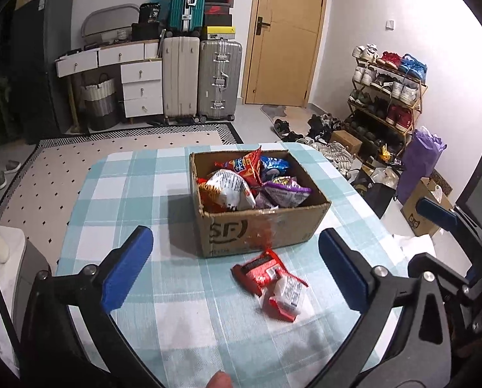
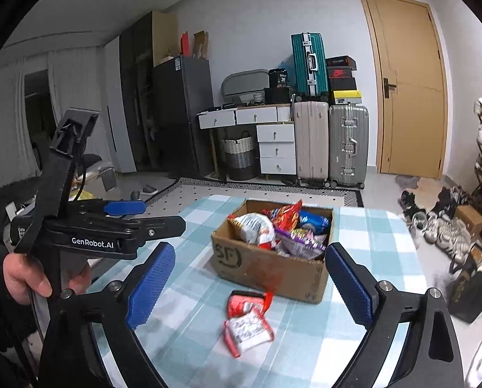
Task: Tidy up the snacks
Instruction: 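Move both tools back toward the last two packets on the table, then grasp the white-and-red packet with the right tool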
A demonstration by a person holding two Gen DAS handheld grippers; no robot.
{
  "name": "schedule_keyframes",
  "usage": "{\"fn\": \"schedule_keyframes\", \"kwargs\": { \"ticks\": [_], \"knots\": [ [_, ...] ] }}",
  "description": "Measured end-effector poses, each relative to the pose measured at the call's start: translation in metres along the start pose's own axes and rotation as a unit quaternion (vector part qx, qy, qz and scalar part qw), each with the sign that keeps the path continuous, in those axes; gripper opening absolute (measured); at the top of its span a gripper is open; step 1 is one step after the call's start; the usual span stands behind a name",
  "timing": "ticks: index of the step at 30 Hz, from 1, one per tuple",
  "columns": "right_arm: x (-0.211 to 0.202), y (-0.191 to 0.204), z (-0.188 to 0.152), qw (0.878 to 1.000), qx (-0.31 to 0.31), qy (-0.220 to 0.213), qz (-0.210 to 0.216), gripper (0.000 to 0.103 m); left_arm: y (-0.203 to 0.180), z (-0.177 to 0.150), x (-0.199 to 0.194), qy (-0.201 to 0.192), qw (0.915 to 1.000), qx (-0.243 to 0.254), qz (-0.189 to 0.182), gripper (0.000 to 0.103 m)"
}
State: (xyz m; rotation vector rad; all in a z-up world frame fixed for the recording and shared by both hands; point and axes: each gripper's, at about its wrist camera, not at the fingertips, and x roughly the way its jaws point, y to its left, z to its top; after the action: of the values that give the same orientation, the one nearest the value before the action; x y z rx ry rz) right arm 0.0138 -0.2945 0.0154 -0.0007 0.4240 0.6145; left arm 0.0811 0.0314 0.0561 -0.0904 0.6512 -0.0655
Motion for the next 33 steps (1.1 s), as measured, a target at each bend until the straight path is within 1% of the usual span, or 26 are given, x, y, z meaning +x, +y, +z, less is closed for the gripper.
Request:
{"fn": "schedule_keyframes", "kwargs": {
  "ticks": [4, 7, 10, 12, 18, 22, 27, 29, 33],
  "knots": [
    [-0.003, 0.003, -0.015, 1.0, 0.009, 0.007, -0.002, 0.097, 0.002, -0.018, -0.004, -0.001, 0.9999, -0.008, 0.01, 0.102],
    [-0.002, 0.006, -0.027, 1.0, 0.015, 0.015, 0.0, 0.097, 0.008, -0.033, -0.002, 0.007, 0.9997, -0.02, 0.012, 0.102],
    [0.003, 0.007, -0.036, 1.0, 0.019, 0.024, 0.001, 0.097, 0.011, -0.048, -0.001, 0.005, 0.9992, -0.023, 0.033, 0.102],
    [0.007, 0.008, -0.041, 0.999, 0.022, 0.028, 0.002, 0.097, 0.013, -0.057, 0.0, 0.005, 0.999, -0.032, 0.03, 0.102],
    [0.029, 0.009, -0.062, 0.998, 0.02, 0.062, 0.006, 0.097, 0.013, -0.077, 0.014, 0.018, 0.9987, -0.036, 0.031, 0.102],
    [0.042, 0.005, -0.074, 0.997, 0.027, 0.078, 0.003, 0.097, 0.024, -0.09, 0.026, 0.026, 0.9976, -0.059, 0.026, 0.102],
    [0.063, -0.003, -0.087, 0.994, 0.034, 0.104, 0.003, 0.097, 0.032, -0.107, 0.041, 0.041, 0.9967, -0.06, 0.034, 0.102],
    [0.073, -0.005, -0.093, 0.993, 0.036, 0.112, 0.007, 0.097, 0.036, -0.112, 0.046, 0.048, 0.9964, -0.064, 0.03, 0.102],
    [0.098, -0.011, -0.101, 0.988, 0.045, 0.146, 0.018, 0.097, 0.048, -0.12, 0.06, 0.062, 0.9945, -0.079, 0.029, 0.102]
  ]
}}
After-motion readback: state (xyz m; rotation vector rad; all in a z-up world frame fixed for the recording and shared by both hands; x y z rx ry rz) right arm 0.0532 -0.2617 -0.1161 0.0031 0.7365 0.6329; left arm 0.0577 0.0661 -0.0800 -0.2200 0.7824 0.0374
